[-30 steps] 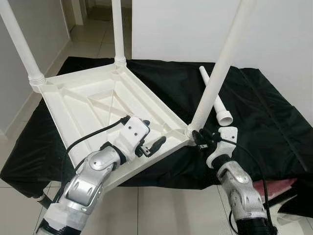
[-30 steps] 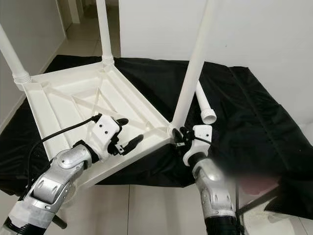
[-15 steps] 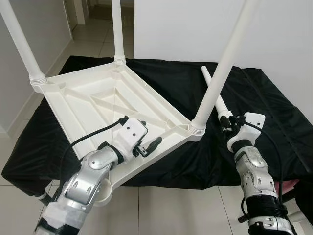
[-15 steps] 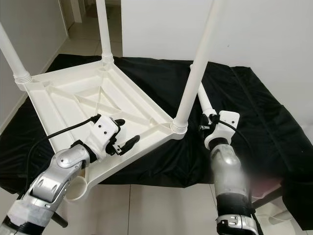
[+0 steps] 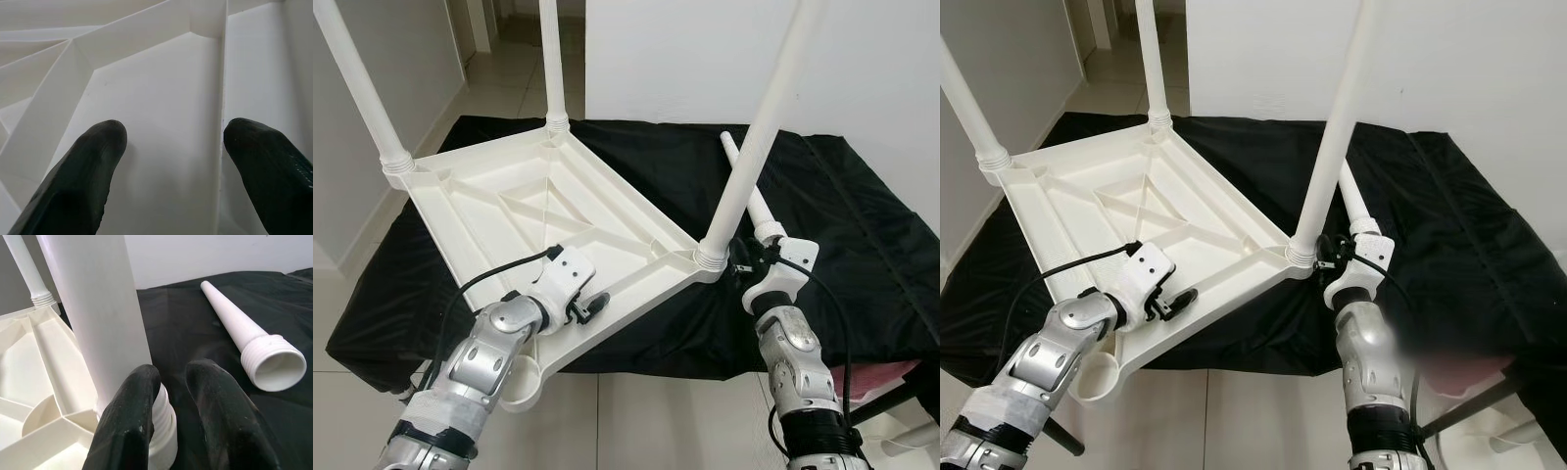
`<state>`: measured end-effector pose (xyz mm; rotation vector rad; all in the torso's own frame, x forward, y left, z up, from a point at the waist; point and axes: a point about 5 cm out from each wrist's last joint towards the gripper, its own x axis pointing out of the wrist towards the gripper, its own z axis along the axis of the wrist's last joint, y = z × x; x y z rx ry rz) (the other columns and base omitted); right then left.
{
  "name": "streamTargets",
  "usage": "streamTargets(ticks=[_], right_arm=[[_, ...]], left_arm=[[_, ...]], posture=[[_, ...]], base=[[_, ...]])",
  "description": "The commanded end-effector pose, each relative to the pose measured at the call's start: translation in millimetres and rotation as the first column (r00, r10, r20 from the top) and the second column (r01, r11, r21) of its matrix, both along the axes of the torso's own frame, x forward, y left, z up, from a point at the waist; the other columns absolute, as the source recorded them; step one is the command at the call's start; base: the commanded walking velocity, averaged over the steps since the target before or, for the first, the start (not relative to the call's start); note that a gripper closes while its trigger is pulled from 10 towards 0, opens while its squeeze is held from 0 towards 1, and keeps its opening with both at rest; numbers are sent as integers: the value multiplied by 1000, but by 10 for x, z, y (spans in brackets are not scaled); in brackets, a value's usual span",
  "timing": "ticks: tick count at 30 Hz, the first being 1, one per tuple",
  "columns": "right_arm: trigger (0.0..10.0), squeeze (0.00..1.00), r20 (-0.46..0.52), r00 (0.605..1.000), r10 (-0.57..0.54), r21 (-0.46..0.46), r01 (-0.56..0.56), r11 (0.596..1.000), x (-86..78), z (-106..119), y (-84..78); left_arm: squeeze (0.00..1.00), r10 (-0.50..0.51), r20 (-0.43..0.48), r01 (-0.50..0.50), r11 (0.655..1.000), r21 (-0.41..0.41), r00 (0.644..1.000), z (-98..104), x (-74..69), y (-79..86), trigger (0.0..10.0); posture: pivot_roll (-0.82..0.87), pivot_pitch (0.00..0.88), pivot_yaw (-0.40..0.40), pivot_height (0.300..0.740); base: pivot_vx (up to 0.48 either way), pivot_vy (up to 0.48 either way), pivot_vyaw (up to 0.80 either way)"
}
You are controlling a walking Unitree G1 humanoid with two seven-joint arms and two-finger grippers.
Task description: Building children table
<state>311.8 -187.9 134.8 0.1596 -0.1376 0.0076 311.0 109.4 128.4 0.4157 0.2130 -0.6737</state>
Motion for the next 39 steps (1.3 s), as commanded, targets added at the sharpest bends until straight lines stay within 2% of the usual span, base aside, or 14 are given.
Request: streamTargets(ticks=[1,4,5,6,7,23,29,30,32,33,34,35,36,39], right_arm=[[10000,0,3,1000,-14,0,14,1000,-24,-2,-6],[10000,0,4,1000,-16,1,16,1000,-28,3,1],[10000,0,5,1000,-16,2,16,1000,-31,4,7],[10000,0,5,1000,-18,4,18,1000,-39,-5,16],[10000,0,4,1000,-20,6,20,1000,-43,-15,23],[10000,0,1,999,-35,24,35,999,-61,-46,78],[10000,0,4,999,-43,33,43,999,-56,-42,99],[10000,0,5,999,-39,37,39,999,-53,-41,124],[10000,0,6,999,-34,43,33,999,-55,-46,159],[10000,0,5,999,-32,43,31,999,-57,-49,167],[10000,0,5,999,-32,43,31,999,-57,-49,167],[10000,0,4,1000,-31,42,31,999,-58,-51,169],[10000,0,3,1000,-29,42,29,999,-58,-52,172],[10000,0,2,1000,-27,41,27,999,-55,-56,180]], left_arm=[[0,129,-5,-129,991,29,992,-90,49,68,10000],[0,137,-15,-137,990,27,990,-99,73,71,9373],[0,140,-22,-139,990,22,990,-98,83,64,2667],[0,136,-33,-136,991,11,990,-91,96,37,1059],[0,135,-32,-135,991,14,990,-88,105,20,0],[0,102,-34,-101,995,17,994,-43,176,-167,0],[0,149,1,-149,989,-27,989,51,265,-330,0],[0,190,23,-189,981,-49,981,99,304,-393,471],[0,234,44,-230,970,-81,971,157,337,-463,0],[0,249,54,-243,965,-96,967,186,347,-489,4039],[0,249,54,-243,965,-96,967,186,347,-489,4039],[0,256,59,-250,963,-105,965,201,351,-500,8980],[0,267,74,-256,958,-128,961,247,361,-531,10000],[0,267,87,-250,954,-166,960,307,364,-585,10000]], posture=[[-23,36,-16,740],[-27,38,-9,740],[-26,40,-6,740],[-25,40,-4,740],[-24,39,-1,740],[-32,35,28,740],[-31,29,32,740],[-36,25,34,740],[-37,23,35,740],[-36,23,33,740],[-36,23,33,740],[-36,23,33,740],[-36,23,33,740],[-34,20,33,740]], base=[[0,0,0],[0,0,0],[0,0,0],[0,0,0],[0,0,0],[0,0,0],[0,0,0],[0,0,0],[0,0,0],[0,0,0],[0,0,0],[0,0,0],[0,0,0],[0,0,0]])
